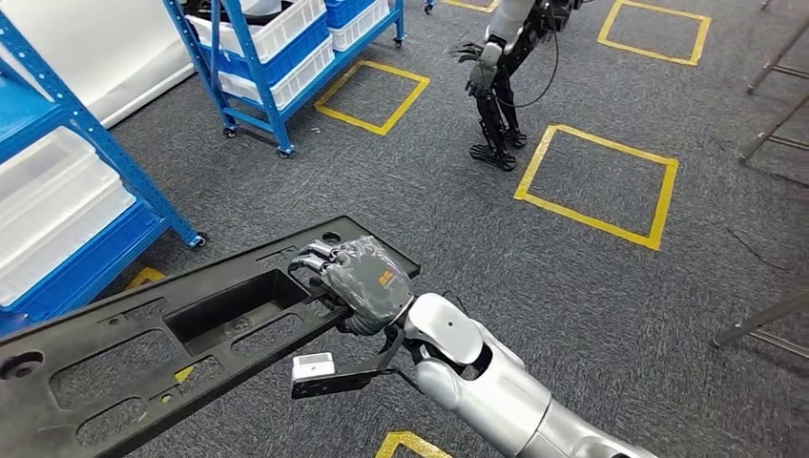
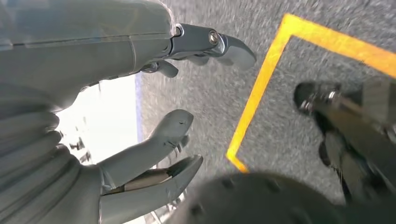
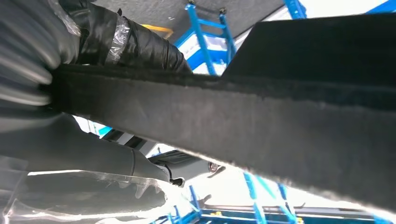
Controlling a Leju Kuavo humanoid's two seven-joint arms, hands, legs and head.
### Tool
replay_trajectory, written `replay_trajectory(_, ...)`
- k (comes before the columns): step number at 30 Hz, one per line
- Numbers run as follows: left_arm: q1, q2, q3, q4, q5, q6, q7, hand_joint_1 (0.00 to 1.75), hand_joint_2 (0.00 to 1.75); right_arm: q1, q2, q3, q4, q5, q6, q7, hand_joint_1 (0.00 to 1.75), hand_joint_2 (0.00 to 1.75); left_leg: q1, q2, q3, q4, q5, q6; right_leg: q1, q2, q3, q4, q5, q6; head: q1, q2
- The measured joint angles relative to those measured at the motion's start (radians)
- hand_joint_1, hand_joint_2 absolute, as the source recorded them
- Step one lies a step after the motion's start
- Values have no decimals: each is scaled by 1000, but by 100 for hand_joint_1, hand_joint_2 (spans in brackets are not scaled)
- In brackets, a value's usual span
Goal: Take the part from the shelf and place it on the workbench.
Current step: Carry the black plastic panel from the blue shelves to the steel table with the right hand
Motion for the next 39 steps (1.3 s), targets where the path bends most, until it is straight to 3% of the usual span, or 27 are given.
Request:
replay_trajectory(1,1,0,0,0,1,1,0,0,175,0,4,2,4,2,1,0,175,175,-1,-5,-26,47,-9,2,3,13,0,1,0,-1,0,0)
replay_trajectory(2,2,0,0,0,2,2,0,0,175,-1,7,5,8,5,2,1,175,175,-2,-8,-36,58,3,5,6,27,1,2,0,-2,0,0)
replay_trajectory(4,2,0,0,0,3,3,-1,0,175,-4,14,9,16,10,2,2,175,175,-3,-24,-5,-34,76,17,10,55,2,5,0,-2,0,0)
replay_trajectory(6,3,1,0,0,1,4,-2,0,175,-10,20,11,21,10,3,2,175,175,-3,-77,43,-156,135,31,11,78,-2,9,1,0,0,0)
replay_trajectory(8,3,2,0,0,0,5,-2,0,175,-17,22,13,24,10,4,3,175,175,-6,-109,62,-206,144,37,5,101,-12,9,7,9,0,0)
replay_trajectory(10,2,2,0,0,0,5,-3,0,175,-20,20,14,26,9,7,3,175,175,-7,-87,68,-221,149,40,1,119,-19,6,13,23,0,0)
replay_trajectory(12,2,2,0,0,0,5,-3,0,175,-25,17,14,27,7,11,3,175,175,-4,-59,77,-239,159,50,6,75,-32,32,-7,33,0,0)
replay_trajectory(14,4,2,0,0,0,5,-3,0,175,-32,14,14,28,6,15,2,175,175,-5,-29,81,-248,164,56,7,8,-78,128,-65,42,0,0)
replay_trajectory(16,6,2,0,0,0,5,-3,0,175,-34,11,15,29,6,18,2,175,175,-6,2,80,-248,162,58,0,-13,-130,237,-112,52,0,0)
replay_trajectory(17,6,2,0,0,0,5,-3,0,175,-34,8,16,30,6,21,2,175,175,-6,17,80,-247,161,57,-5,-16,-137,256,-113,56,0,0)
replay_trajectory(18,6,2,0,0,0,6,-4,0,175,-34,4,16,30,6,24,2,175,175,-6,31,80,-245,159,55,-9,-21,-124,235,-94,60,0,0)
replay_trajectory(20,5,1,0,0,0,6,-8,0,175,-33,-5,16,27,7,29,3,175,175,-6,56,82,-239,152,47,-13,-51,-54,114,-40,62,0,0)
replay_trajectory(22,5,0,0,0,-1,7,-13,0,175,-31,-15,16,16,10,31,3,175,175,-10,73,82,-230,143,34,-6,-80,-3,19,-13,51,0,0)
replay_trajectory(23,5,0,0,0,-1,7,-14,0,175,-29,-21,16,10,13,34,3,175,175,-11,81,83,-227,140,28,-1,-83,3,5,-14,44,0,0)
replay_trajectory(25,2,-1,0,0,-1,7,-15,0,175,-23,-34,16,-1,19,42,4,175,175,-9,95,88,-228,136,19,3,-61,3,4,-11,30,0,0)
replay_trajectory(26,0,-1,0,0,0,6,-15,0,175,-20,-40,16,-6,23,45,5,175,175,-6,88,89,-223,128,14,2,-51,4,1,-9,24,0,0)
replay_trajectory(28,0,-2,0,0,1,5,-16,0,175,-16,-47,16,-13,28,48,6,175,175,0,46,69,-167,86,8,-3,-32,7,-5,-5,10,0,0)
replay_trajectory(30,3,-3,1,0,2,4,-16,0,175,-14,-49,16,-16,29,49,6,175,175,1,5,9,-38,22,7,-1,-11,8,-6,-4,3,0,0)
replay_trajectory(31,4,-3,1,0,3,4,-16,0,175,-11,-51,16,-17,29,49,6,175,175,1,-3,-22,24,1,7,1,2,8,-5,-5,2,0,0)
replay_trajectory(32,5,-3,2,0,3,5,-16,0,175,-9,-52,16,-17,30,49,6,175,175,1,-6,-42,58,-1,8,3,15,8,-4,-5,1,0,0)
replay_trajectory(33,6,-3,2,0,3,5,-16,0,175,-6,-54,16,-17,31,50,6,175,175,0,-8,-44,52,18,10,4,29,9,-2,-5,1,0,0)
replay_trajectory(34,6,-3,3,0,3,5,-16,0,175,-5,-55,16,-17,32,52,6,175,175,0,-13,-28,7,55,13,5,43,9,0,-6,1,0,0)
replay_trajectory(36,6,-3,4,0,3,6,-16,0,175,-5,-56,16,-19,37,56,6,175,175,1,-51,26,-126,123,22,5,69,8,6,-7,5,0,0)
replay_trajectory(38,6,-3,4,0,2,5,-17,0,175,-6,-56,16,-23,50,59,10,175,175,-1,-85,57,-198,143,27,2,91,0,10,-6,14,0,0)
replay_trajectory(39,5,-2,4,0,2,6,-18,0,175,-6,-57,17,-23,62,59,14,175,175,-3,-87,60,-202,141,29,-1,102,-3,9,-3,20,0,0)
